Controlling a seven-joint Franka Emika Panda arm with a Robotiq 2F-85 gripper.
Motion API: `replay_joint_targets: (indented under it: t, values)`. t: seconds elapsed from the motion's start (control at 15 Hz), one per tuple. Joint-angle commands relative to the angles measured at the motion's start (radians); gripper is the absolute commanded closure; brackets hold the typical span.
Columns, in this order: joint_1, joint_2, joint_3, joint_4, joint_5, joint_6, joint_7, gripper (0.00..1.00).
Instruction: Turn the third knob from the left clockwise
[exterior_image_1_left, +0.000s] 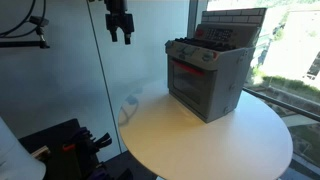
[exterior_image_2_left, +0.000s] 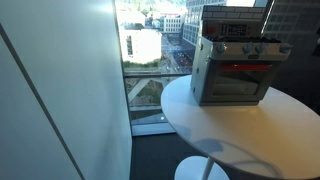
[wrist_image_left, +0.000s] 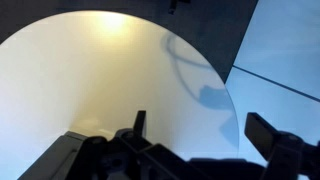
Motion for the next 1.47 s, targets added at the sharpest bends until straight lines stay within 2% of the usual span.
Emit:
replay_joint_targets:
  t: [0.0, 0.8, 1.4]
  values:
    - [0.001, 0.000, -0.001, 0.003, 0.000, -0.003, 0.001, 0.00]
    - [-0.010, 0.023, -0.002, 0.035, -0.023, 0.020, 0.014, 0.00]
    - [-0.049, 0.059, -0.011, 0.103, -0.088, 0.177, 0.043, 0.00]
